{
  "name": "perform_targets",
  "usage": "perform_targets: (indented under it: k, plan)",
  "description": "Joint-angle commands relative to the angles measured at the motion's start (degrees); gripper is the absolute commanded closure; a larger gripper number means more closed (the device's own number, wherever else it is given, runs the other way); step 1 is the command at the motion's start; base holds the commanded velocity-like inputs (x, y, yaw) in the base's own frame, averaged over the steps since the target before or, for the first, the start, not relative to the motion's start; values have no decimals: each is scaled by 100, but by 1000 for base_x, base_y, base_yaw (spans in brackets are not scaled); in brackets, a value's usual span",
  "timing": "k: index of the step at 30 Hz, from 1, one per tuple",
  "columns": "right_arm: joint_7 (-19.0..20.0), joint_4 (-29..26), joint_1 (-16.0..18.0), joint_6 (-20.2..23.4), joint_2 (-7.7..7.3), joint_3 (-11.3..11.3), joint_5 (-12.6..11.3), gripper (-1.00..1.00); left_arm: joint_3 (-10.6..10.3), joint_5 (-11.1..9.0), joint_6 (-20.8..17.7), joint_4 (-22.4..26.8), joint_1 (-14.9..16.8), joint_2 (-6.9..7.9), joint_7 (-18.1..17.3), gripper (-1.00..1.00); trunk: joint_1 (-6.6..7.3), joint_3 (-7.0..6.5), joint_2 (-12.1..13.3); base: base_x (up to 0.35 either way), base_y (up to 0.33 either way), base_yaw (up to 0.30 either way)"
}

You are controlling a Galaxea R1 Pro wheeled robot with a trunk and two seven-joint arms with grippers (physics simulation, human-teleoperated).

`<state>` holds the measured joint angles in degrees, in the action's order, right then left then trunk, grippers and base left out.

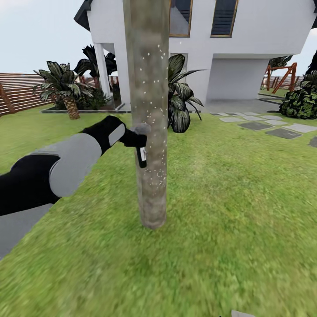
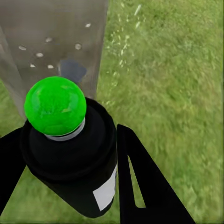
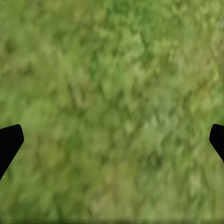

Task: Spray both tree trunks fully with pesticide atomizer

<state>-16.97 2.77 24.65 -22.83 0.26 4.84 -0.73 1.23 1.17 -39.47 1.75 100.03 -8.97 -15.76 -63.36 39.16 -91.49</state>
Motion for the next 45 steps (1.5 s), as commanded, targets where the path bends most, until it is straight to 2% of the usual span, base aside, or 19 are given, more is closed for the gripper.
perform_targets:
  k: [1,2,4,5,7,9,12,15,17,20,23,25,28,31,35,45]
  plan:
    - [8,22,8,-54,0,43,-6,-100,7,33,83,18,-290,7,-15,100,2,4,-3,0,0,0]
    - [6,22,8,-53,0,43,-6,-100,1,93,154,21,-471,31,-14,100,2,4,-3,0,0,0]
    - [5,22,9,-52,0,43,-6,-100,-5,343,409,22,-799,109,-14,100,2,4,-3,0,0,0]
    - [5,22,8,-53,0,43,-6,-100,-7,550,611,20,-1056,169,-13,100,2,4,-3,0,0,0]
    - [5,22,12,-52,0,43,-6,-100,-9,733,896,19,-1579,273,-8,100,2,4,-3,0,0,0]
    - [4,22,13,-53,0,43,-6,-100,-7,764,1209,15,-1907,335,-7,100,2,4,-3,0,0,0]
    - [2,22,11,-53,0,43,-6,-100,-3,773,2726,10,-3347,591,-4,100,2,4,-3,0,0,0]
    - [3,22,9,-52,0,43,-6,-100,-1,767,3175,10,-3946,770,-4,100,2,4,-3,0,0,0]
    - [2,22,10,-53,0,43,-6,-100,-1,759,3529,10,-4304,831,-5,100,2,4,-3,0,0,0]
    - [6,22,11,-54,0,43,-6,-100,5,756,4108,10,-4605,892,-5,100,2,4,-3,0,6,0]
    - [8,22,12,-55,3,43,-6,-100,17,734,4293,6,-4695,916,-5,100,2,4,-3,0,138,0]
    - [9,22,9,-55,8,43,-7,-100,21,573,4336,3,-4715,898,-9,100,2,4,-3,0,279,0]
    - [9,22,10,-55,13,43,-13,-100,22,164,4366,1,-4725,891,-16,100,2,4,-3,0,316,0]
    - [10,22,12,-55,17,43,-14,-100,18,-16,4374,1,-4729,889,-22,100,2,4,-3,5,333,0]
    - [10,22,12,-55,18,43,-15,-100,17,-54,4371,1,-4728,877,-40,100,2,4,-3,80,336,-89]
    - [10,22,13,-55,25,43,-15,-100,17,-64,4355,1,-4730,802,-50,100,2,4,-3,170,327,-285]
